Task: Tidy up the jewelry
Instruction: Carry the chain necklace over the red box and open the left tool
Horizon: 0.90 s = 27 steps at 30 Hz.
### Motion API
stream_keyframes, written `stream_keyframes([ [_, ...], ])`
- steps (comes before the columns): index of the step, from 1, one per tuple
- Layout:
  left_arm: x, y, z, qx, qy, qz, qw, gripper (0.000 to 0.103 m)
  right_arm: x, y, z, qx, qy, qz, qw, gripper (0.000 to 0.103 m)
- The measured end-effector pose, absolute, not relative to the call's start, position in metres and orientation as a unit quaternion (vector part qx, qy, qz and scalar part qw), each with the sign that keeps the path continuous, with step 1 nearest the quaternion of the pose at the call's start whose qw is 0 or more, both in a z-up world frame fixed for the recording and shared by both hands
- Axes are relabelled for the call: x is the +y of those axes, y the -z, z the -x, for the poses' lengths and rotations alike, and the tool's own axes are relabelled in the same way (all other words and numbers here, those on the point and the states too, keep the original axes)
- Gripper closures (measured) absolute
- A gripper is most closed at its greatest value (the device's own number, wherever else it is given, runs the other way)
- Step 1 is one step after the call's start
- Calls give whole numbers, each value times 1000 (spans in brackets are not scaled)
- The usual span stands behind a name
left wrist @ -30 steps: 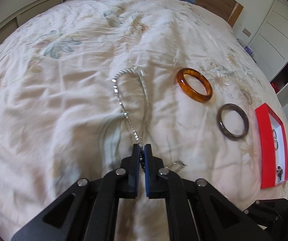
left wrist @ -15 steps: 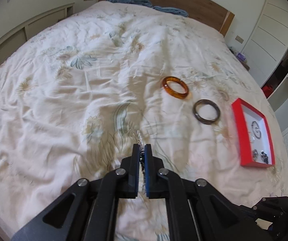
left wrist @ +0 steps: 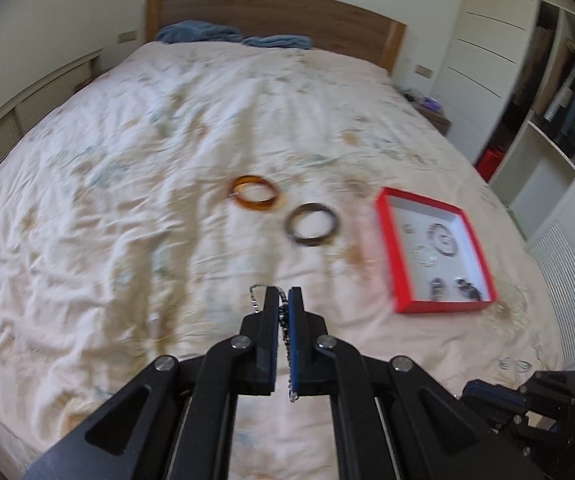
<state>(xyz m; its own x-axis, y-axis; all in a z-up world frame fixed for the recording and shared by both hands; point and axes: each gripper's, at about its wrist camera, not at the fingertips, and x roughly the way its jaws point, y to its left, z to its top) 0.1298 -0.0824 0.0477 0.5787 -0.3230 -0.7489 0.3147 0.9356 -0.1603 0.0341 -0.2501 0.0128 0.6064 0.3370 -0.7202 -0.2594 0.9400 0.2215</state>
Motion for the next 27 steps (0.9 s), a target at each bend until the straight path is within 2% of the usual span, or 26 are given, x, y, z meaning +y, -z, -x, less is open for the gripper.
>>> stream_keyframes([
  [14,-238,-77,-139,401,297,-33,866,99,-375,-44,-48,385,-76,-57,918,99],
  [27,-328,-19,-186,437,324,-72,836,99,-453,1,-121,405,-47,-96,908,99],
])
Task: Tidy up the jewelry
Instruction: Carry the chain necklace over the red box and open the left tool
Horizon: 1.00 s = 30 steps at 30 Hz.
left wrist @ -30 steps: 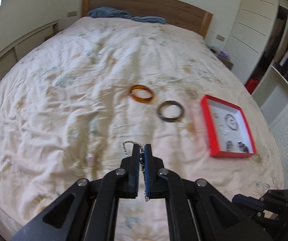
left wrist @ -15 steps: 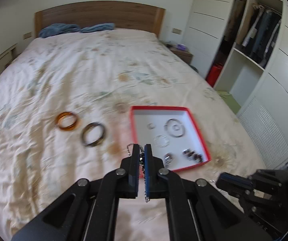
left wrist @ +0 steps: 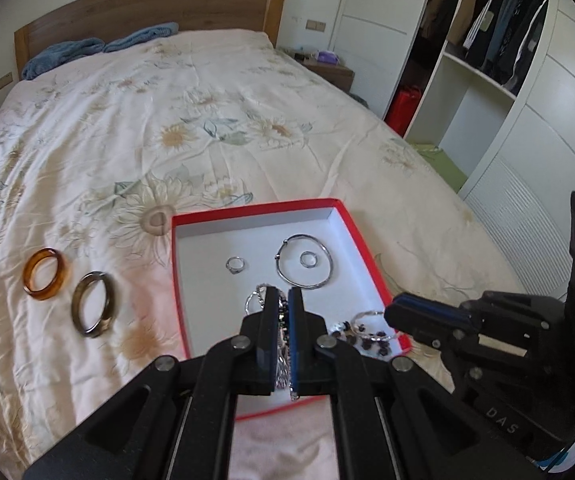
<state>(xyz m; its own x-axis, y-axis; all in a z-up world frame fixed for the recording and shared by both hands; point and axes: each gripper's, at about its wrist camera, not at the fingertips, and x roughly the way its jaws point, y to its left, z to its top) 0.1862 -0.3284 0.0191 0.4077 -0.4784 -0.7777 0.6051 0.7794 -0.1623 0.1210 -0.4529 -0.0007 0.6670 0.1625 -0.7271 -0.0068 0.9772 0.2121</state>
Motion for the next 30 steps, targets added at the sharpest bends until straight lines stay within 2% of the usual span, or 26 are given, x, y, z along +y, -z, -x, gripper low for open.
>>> stream_keyframes([
  [15,-348,43,-208,459,302,-96,830,99,-486,69,-159,444,-30,-123,887,99],
  [30,-347,75,-208,475,294,-111,822,99,-494,95,-166,463,-7,-126,877,99],
])
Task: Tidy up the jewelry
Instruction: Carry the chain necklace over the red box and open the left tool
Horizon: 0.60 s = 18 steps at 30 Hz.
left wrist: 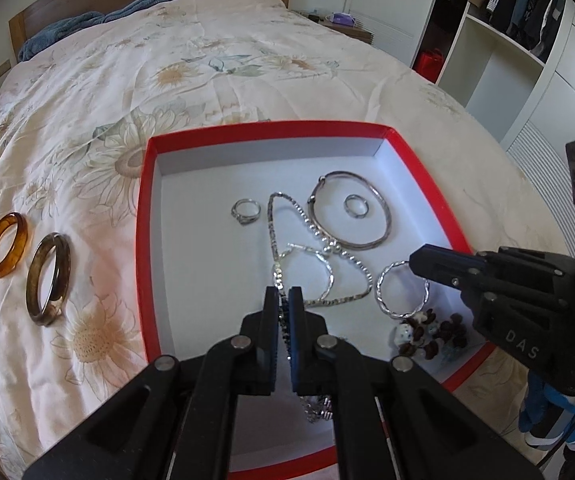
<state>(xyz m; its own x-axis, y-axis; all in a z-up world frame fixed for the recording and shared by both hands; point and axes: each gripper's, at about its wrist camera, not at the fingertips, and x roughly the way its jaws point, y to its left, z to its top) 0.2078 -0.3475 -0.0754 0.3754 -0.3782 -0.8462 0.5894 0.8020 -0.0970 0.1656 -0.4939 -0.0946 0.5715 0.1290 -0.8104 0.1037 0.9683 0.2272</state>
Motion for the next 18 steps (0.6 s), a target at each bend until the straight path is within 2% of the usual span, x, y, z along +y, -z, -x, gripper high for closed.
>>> stream_keyframes([
  [10,-340,84,-206,482,286,-114,820,98,-481,98,-165,475,5,-96,875,97],
  [16,-338,82,-202,484,290,-115,817,97,-474,97,-162,481,8,-79,873,83],
  [18,-338,81,-201,485,289,-114,818,94,-472,95,-159,480,11,-78,874,72],
])
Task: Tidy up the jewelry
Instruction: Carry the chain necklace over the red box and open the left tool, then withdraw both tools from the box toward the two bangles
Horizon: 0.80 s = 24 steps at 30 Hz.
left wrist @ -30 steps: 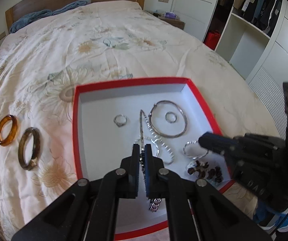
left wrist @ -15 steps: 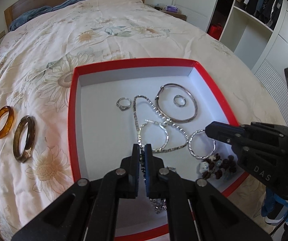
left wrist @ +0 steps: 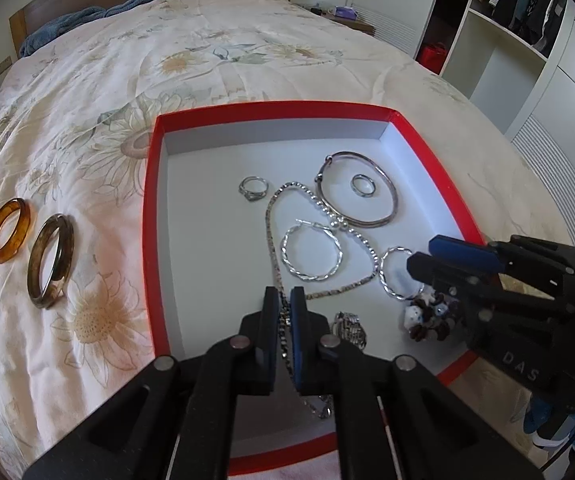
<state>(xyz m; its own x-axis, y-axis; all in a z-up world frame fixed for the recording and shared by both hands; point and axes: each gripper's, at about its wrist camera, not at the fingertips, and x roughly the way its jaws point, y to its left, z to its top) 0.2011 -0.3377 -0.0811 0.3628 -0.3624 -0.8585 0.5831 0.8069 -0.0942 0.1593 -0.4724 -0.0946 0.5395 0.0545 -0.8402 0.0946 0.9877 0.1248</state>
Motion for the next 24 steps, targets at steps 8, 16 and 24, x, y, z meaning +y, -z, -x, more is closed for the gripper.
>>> stream_keyframes([
  [8,-333,65,-192,475,298,-106,821,80,-471,80,-144,474,30,-74,877,65],
  [16,-328,37,-174,456,311,-105,827,68,-472,50,-121,452,55,-86,886,59],
  [24,-313,6,-151,435,318,-102,836,67,-465,22,-94,436,71,-91,892,57],
])
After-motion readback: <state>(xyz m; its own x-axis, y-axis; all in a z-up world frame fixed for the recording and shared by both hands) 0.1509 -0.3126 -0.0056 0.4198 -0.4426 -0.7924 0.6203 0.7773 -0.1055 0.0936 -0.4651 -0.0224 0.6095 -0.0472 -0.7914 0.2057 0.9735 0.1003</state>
